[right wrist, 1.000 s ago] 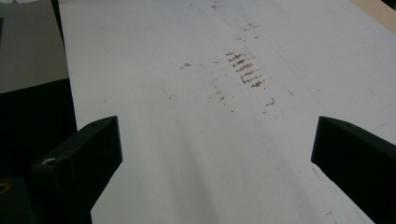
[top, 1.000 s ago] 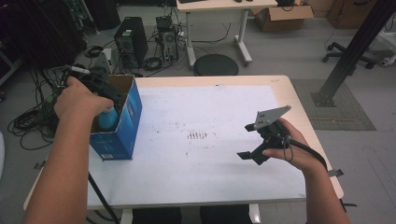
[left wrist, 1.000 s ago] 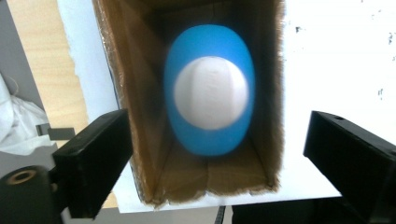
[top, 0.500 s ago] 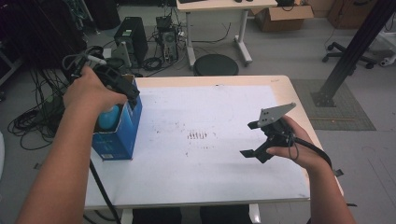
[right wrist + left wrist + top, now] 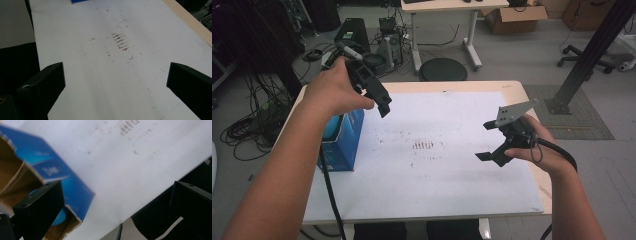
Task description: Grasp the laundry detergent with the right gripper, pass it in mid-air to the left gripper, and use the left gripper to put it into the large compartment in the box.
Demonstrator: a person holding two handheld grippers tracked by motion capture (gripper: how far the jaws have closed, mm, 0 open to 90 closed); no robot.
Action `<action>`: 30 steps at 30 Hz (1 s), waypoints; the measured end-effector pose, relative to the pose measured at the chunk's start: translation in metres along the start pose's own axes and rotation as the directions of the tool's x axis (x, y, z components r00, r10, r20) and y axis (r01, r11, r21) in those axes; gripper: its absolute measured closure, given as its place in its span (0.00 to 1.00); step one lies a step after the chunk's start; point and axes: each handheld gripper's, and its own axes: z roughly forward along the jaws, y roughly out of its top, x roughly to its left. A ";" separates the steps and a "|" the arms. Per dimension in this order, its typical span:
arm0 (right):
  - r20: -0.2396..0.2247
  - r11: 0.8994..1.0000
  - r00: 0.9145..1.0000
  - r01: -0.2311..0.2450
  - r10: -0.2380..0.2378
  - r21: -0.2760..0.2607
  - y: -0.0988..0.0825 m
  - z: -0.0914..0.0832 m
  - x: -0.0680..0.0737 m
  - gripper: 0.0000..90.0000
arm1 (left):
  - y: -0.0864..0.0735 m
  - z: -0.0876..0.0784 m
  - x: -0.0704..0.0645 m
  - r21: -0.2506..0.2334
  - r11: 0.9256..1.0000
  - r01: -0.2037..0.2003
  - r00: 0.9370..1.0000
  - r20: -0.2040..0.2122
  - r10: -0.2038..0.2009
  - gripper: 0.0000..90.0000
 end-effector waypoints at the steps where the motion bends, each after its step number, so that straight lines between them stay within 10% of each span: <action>1: 0.000 1.000 1.000 0.003 -0.003 0.007 0.002 -0.001 -0.001 0.02 | 0.001 0.000 -0.003 0.001 1.000 -0.021 1.000 0.007 0.021 0.00; 4: -0.013 0.999 1.000 0.027 -0.026 0.029 0.006 -0.003 -0.002 0.02 | 0.004 0.001 -0.014 -0.007 0.990 -0.142 0.989 0.032 0.142 0.00; 10: -0.024 0.995 0.998 0.060 -0.058 0.084 0.016 -0.003 -0.003 0.02 | 0.003 0.006 -0.034 -0.006 0.938 -0.347 0.937 0.030 0.347 0.00; 17: -0.028 0.987 0.996 0.082 -0.079 0.136 0.024 -0.001 -0.005 0.03 | 0.000 0.009 -0.043 0.020 0.913 -0.408 0.913 0.035 0.407 0.00; 20: -0.031 0.985 0.996 0.088 -0.085 0.150 0.026 -0.001 -0.005 0.03 | 0.000 0.010 -0.048 0.026 0.893 -0.450 0.893 0.041 0.449 0.00; 24: -0.036 0.980 0.995 0.101 -0.096 0.170 0.029 -0.001 -0.004 0.03 | 0.001 0.013 -0.058 0.030 0.857 -0.515 0.857 0.052 0.513 0.00; 30: -0.044 0.971 0.992 0.121 -0.114 0.206 0.032 -0.001 -0.002 0.03 | 0.002 0.022 -0.077 0.040 0.780 -0.624 0.780 0.088 0.619 0.00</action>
